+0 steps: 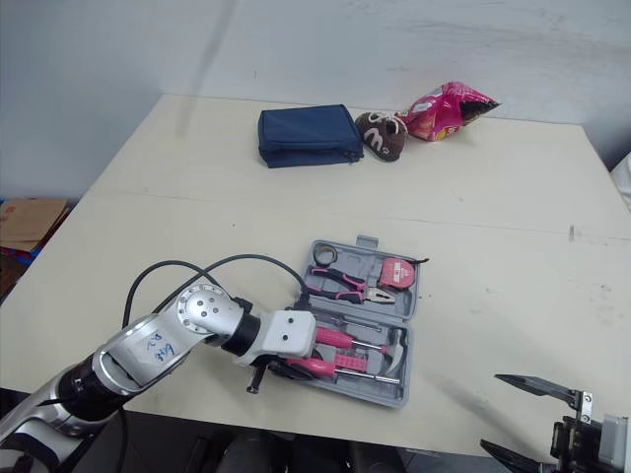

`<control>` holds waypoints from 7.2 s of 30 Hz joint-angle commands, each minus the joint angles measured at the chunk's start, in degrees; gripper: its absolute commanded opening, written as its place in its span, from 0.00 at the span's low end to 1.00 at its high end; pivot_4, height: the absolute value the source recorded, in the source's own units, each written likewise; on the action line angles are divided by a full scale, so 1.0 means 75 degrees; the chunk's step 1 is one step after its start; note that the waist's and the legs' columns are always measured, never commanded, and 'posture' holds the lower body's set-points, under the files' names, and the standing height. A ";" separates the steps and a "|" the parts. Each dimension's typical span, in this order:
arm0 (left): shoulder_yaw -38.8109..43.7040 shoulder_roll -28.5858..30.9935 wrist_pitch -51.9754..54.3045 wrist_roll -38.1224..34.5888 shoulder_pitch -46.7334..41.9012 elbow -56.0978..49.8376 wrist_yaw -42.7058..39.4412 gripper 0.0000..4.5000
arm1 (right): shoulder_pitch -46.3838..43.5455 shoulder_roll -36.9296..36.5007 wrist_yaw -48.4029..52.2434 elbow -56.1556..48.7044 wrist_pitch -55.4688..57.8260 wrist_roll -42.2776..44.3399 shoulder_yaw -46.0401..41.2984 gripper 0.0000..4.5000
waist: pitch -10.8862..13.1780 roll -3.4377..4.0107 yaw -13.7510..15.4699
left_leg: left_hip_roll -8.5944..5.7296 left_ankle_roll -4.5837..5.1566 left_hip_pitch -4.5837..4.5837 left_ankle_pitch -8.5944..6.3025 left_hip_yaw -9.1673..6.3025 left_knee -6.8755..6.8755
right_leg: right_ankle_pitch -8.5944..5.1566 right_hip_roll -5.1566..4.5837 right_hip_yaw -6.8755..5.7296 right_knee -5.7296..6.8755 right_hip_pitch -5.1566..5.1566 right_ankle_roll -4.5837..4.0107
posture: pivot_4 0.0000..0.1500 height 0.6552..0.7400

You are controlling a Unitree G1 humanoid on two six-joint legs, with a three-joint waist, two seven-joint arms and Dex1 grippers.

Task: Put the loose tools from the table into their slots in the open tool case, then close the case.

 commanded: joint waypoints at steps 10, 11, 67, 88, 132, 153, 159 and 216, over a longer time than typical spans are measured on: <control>0.1098 -0.0541 -0.1650 -0.0603 0.0435 0.0165 -0.0189 0.85 | -0.0281 -0.0376 0.0366 0.1164 -0.1179 0.0434 0.0768 1.00 | 0.0000 0.0000 0.0005 | -0.0005 0.0006 -0.0001 0.0003 -0.0010 0.0006 | -0.0001 -0.0004 -0.0006 0.0001 0.0005 -0.0003 | 1.00 1.00; 0.1243 -0.0583 -0.1984 -0.0672 0.0553 0.0288 -0.0238 0.85 | -0.0311 -0.0395 0.0366 0.1245 -0.1235 0.0453 0.0815 1.00 | 0.0000 0.0000 0.0006 | -0.0004 0.0007 -0.0001 0.0004 -0.0013 0.0006 | -0.0001 -0.0003 -0.0008 0.0001 0.0007 -0.0003 | 1.00 1.00; 0.3812 -0.0892 -0.4488 -0.0680 0.1521 0.4490 0.0270 0.00 | -0.3624 -0.0482 -0.5029 -0.1934 0.4794 -0.3647 0.2502 0.16 | -0.0150 0.0073 0.0139 | -0.0017 -0.0026 -0.0035 -0.0007 -0.0108 -0.0035 | -0.0020 -0.0001 -0.0078 -0.0014 -0.0020 -0.0026 | 1.00 1.00; 0.3096 -0.1667 -0.3996 0.0011 0.1355 0.4241 0.0785 0.00 | -0.3563 -0.0843 -0.4114 -0.1068 0.4486 -0.3644 0.1798 0.02 | -0.0143 0.0059 0.0156 | -0.0021 -0.0036 -0.0041 -0.0013 -0.0072 -0.0017 | -0.0027 -0.0015 -0.0073 -0.0016 -0.0024 0.0004 | 1.00 1.00; 0.4531 -0.1417 0.2525 -0.1515 -0.0244 0.2860 0.2640 0.99 | -0.7012 -0.0916 -0.6785 -0.2731 1.5416 -0.1063 0.0827 0.99 | -0.0100 -0.0005 -0.0028 | -0.0020 -0.0080 -0.0156 0.0055 -0.0086 -0.0019 | 0.0006 -0.0012 -0.0072 0.0035 -0.0160 -0.0004 | 1.00 1.00; 0.3470 -0.2492 0.3882 -0.1149 -0.1474 0.3373 0.4434 0.99 | -0.8781 0.0594 -0.9938 -0.2119 1.6771 -0.0764 0.1729 0.99 | -0.0099 -0.0003 -0.0018 | -0.0027 -0.0075 -0.0265 0.0079 -0.0033 -0.0001 | 0.0004 -0.0009 -0.0022 0.0060 -0.0296 0.0006 | 1.00 1.00; 0.3144 -0.2499 0.4130 -0.1275 -0.1499 0.3258 0.4363 0.70 | -0.8818 0.0847 -1.0359 -0.2020 1.6771 -0.0327 0.1753 0.56 | -0.0099 -0.0003 -0.0017 | -0.0027 -0.0076 -0.0261 0.0081 -0.0031 -0.0001 | 0.0004 -0.0008 -0.0019 0.0064 -0.0295 0.0007 | 1.00 1.00; 0.4385 -0.0949 -0.8821 0.0155 0.0338 0.7835 0.1251 0.62 | -0.0088 -0.0668 -0.6095 -0.1890 0.1887 -0.2769 0.1413 0.88 | -0.0097 -0.0069 0.0052 | -0.0050 -0.0011 -0.0056 0.0088 0.0008 -0.0090 | 0.0045 -0.0035 0.0012 0.0022 -0.0118 0.0015 | 1.00 1.00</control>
